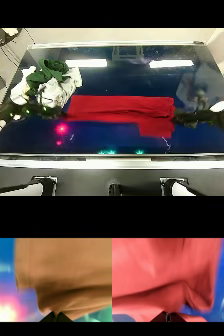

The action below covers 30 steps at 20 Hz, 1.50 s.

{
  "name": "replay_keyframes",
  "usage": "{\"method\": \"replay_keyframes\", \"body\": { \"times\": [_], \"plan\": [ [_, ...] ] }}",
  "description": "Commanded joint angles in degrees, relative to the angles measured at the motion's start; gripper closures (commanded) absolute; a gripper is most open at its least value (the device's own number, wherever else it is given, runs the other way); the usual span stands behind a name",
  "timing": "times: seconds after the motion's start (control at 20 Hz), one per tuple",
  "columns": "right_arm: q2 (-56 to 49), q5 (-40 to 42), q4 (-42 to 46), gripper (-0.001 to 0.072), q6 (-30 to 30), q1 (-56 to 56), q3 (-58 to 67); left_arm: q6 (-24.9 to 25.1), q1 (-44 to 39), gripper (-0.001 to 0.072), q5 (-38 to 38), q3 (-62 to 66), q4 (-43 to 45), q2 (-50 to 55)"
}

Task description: Fold the shirts.

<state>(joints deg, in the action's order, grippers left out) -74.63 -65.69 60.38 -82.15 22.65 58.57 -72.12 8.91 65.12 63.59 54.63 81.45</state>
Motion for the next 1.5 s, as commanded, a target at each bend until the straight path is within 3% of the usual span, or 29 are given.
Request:
{"method": "replay_keyframes", "body": {
  "times": [0.0,0.1,0.2,0.35,0.55,0.6,0.65,0.7,0.75,0.8,0.85,1.2,1.45],
  "plan": [
    [-4.83,4.37,-1.6,0.065,-1.86,-2.82,13.07,-4.13,-0.11,0.0684,-0.44,14.91,-0.48,7.17],
    [-11.3,9.25,-1.09,0.065,-2.27,-6.78,18.69,-8.94,-0.11,0.0683,0.7,24.15,-0.52,15.26],
    [-17.38,13.46,0.31,0.0649,-7.67,-8.66,22.75,-12.44,-0.2,0.0683,2.71,31.71,-0.55,22.34],
    [-23.1,14.82,-1.18,0.0648,-11.72,-8.68,24.44,-12.57,-1.03,0.0682,3.37,36.98,-0.68,29.27],
    [-26.34,13.25,-1.2,0.0646,-11.63,-8.68,24.44,-12.52,-3.06,0.0678,3.23,37.11,-0.68,33.77],
    [-26.49,13.07,-1.25,0.0634,-11.67,-8.68,24.44,-12.57,-3.41,0.0647,3.26,37.11,-0.7,34.14],
    [-26.36,13.11,-1.44,0.0533,-11.67,-8.68,24.46,-12.61,-3.65,0.0461,3.39,37.13,-0.72,34.12],
    [-25.99,12.37,-1.79,0.0372,-11.61,-8.37,24.92,-13.49,-3.63,0.0171,4.61,37.7,-0.72,33.94],
    [-25.31,9.92,-1.33,0.0113,-10.05,-7.54,26.27,-13.4,-3.3,0.0104,7.08,39.01,-0.66,33.68],
    [-24.55,6.88,-0.72,0.0009,-7.06,-6.38,27.78,-13.38,-2.84,0.0104,9.7,40.5,-0.66,33.22],
    [-23.74,4.0,0.57,0.0,-6.1,-4.46,28.89,-13.18,-2.38,0.0105,11.98,41.86,-0.66,32.28],
    [-29.81,-12.76,1.81,-0.0007,-9.16,7.54,28.83,-11.67,-3.67,0.0107,12.63,42.25,-0.48,19.69],
    [-37.2,-12.98,-13.27,-0.0007,-8.63,5.97,28.83,-11.67,-7.72,0.0107,12.63,42.25,-0.5,13.79]
  ]
}}
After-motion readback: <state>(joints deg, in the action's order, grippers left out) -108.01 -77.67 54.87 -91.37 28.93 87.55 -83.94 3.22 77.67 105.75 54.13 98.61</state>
